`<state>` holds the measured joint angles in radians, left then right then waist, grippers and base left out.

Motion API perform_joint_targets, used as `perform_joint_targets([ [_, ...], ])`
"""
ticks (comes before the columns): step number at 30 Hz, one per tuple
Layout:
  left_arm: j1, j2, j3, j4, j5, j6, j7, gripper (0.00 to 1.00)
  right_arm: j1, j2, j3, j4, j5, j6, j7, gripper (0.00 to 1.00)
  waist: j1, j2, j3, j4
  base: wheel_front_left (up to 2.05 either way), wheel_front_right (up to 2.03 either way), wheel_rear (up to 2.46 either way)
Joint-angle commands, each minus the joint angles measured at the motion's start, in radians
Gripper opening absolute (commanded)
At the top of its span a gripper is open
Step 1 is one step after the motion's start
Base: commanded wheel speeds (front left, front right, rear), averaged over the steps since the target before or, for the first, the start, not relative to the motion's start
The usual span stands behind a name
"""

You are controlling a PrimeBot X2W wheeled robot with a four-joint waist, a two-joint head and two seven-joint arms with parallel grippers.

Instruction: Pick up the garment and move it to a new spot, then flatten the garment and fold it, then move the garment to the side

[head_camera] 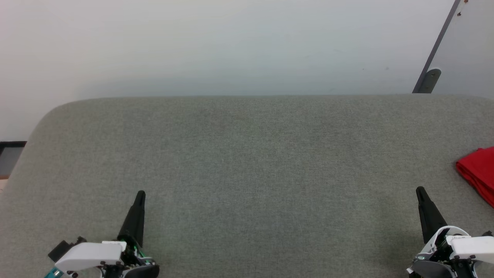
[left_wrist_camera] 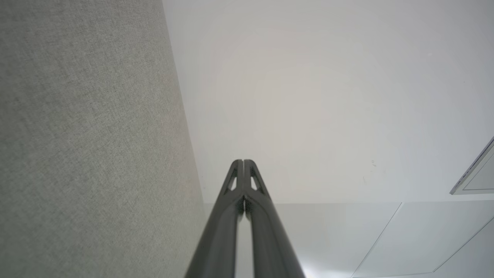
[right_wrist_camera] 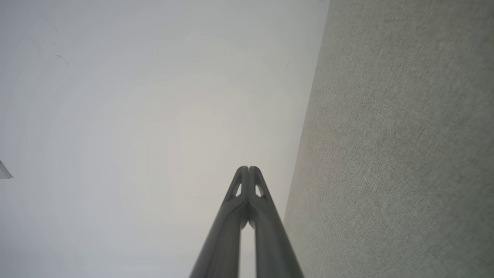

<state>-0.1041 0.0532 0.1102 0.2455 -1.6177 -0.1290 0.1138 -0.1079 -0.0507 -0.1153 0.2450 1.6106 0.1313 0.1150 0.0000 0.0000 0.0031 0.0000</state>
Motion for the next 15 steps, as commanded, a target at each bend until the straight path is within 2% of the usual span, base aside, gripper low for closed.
perform_joint_targets([
  [1, -0.01, -0.001, 0.003, 0.001, 0.005, -0.003, 0.0, 0.0, -0.003, 0.003, 0.001, 0.0, 0.004, -0.001, 0.002, 0.0, 0.0, 0.0, 0.0, 0.0, 0.0, 0.0, 0.0],
  [15, -0.01, -0.002, 0.004, 0.001, 0.005, -0.003, 0.001, 0.0, -0.003, 0.003, 0.001, 0.0, 0.004, -0.001, 0.002, 0.0, 0.0, 0.0, 0.0, 0.0, 0.0, 0.0, 0.0],
])
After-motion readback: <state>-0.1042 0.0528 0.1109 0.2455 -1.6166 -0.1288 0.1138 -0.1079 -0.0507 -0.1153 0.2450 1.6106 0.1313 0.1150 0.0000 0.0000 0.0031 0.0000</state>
